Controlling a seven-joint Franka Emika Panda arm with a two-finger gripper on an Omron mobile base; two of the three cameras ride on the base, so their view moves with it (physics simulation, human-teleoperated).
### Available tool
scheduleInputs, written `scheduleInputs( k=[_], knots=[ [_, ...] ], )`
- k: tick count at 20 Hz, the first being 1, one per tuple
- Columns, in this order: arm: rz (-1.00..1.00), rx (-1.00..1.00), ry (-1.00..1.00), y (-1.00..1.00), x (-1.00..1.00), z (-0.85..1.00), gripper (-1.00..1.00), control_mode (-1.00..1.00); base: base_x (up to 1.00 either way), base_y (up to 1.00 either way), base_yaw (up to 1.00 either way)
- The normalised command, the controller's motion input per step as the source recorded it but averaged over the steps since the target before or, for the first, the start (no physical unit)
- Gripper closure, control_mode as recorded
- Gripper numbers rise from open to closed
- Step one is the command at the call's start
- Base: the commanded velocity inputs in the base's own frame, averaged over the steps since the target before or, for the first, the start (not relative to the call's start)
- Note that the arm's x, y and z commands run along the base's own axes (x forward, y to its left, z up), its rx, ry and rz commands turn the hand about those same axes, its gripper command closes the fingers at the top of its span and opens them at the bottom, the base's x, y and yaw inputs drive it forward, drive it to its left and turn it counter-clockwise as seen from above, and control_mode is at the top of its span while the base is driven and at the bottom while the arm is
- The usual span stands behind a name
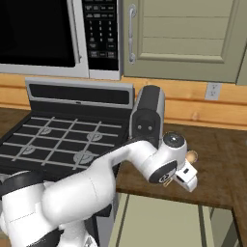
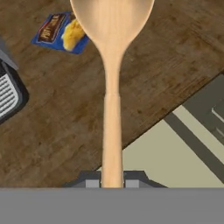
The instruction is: Pick the wooden spoon from the drawer and place it on the counter.
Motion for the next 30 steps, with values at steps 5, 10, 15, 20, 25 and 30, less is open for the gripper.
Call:
scheduleInputs(
  k=[5, 10, 15, 20, 25, 30],
  knots=[
    [0.01, 0.00, 0.04, -0.02, 0.59, -0.46, 1.00, -1.00, 0.00, 0.00, 0.00],
    [0.00, 0.01, 0.00, 0.00, 0.35, -0.27, 1.00, -1.00, 0.00, 0.00, 0.00],
    [0.00, 0.03, 0.00, 0.00, 0.29, -0.38, 1.00, -1.00, 0.00, 0.00, 0.00],
    [0.00, 0.03, 0.00, 0.00, 0.23, -0.43, 1.00, -1.00, 0.00, 0.00, 0.00],
    [0.00, 0.02, 0.00, 0.00, 0.16, -0.31, 1.00, -1.00, 0.00, 0.00, 0.00],
    [0.00, 0.00, 0.00, 0.00, 0.02, -0.06, -1.00, -1.00, 0.00, 0.00, 0.00]
  ],
)
